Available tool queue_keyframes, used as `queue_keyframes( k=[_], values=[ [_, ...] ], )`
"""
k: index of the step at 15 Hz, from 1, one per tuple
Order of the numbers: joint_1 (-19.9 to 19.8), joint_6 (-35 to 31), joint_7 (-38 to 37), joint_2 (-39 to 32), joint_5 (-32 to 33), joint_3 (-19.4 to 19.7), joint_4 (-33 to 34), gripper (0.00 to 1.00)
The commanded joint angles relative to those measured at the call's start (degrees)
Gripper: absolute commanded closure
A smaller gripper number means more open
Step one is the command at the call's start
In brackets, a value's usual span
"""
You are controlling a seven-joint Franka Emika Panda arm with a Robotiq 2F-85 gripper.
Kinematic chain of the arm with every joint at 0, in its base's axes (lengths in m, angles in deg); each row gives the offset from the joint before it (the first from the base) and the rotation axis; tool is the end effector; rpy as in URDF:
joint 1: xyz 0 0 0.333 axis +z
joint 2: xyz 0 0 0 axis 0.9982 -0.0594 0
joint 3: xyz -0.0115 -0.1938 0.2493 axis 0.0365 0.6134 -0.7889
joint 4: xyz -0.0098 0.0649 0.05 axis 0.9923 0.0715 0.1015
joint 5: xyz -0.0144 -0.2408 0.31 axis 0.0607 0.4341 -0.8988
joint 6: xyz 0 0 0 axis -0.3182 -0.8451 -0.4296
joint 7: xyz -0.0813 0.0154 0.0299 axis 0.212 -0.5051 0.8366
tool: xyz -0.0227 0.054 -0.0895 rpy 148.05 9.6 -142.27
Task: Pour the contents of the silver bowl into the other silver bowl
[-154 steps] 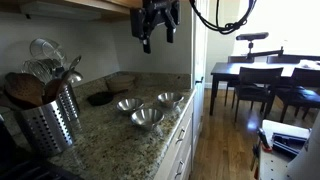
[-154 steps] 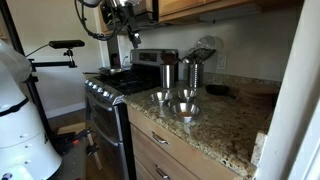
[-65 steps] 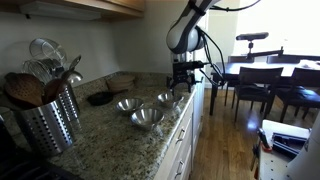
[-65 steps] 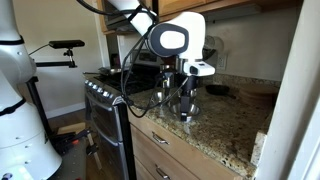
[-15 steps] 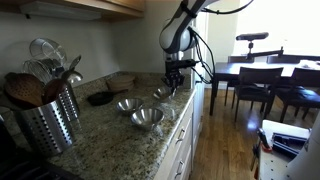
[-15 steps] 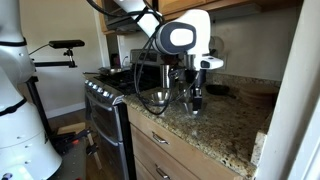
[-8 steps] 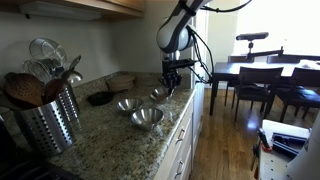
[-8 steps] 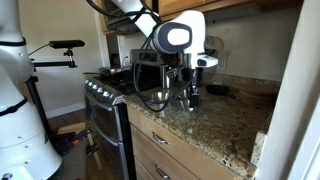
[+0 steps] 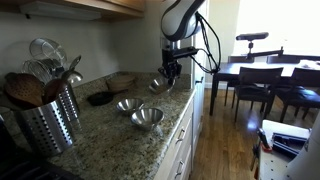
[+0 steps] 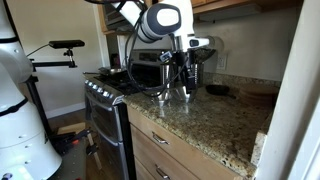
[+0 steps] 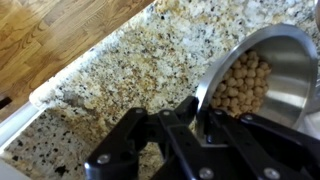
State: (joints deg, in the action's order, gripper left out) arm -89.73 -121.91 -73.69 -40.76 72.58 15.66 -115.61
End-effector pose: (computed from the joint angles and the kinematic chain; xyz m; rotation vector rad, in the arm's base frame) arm 0.5381 -0.0884 0.3635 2.9923 -0.5728 0.2203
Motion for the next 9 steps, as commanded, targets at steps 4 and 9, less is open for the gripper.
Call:
queue_keyframes(
  k=[4,9],
  values=[
    [0.3,0.4,-3.2,2.3,3.1,-1.8,-0.1,0.92],
    [0.6,0.5,-3.5,0.5,3.2,-2.8,2.5,0.92]
  ],
)
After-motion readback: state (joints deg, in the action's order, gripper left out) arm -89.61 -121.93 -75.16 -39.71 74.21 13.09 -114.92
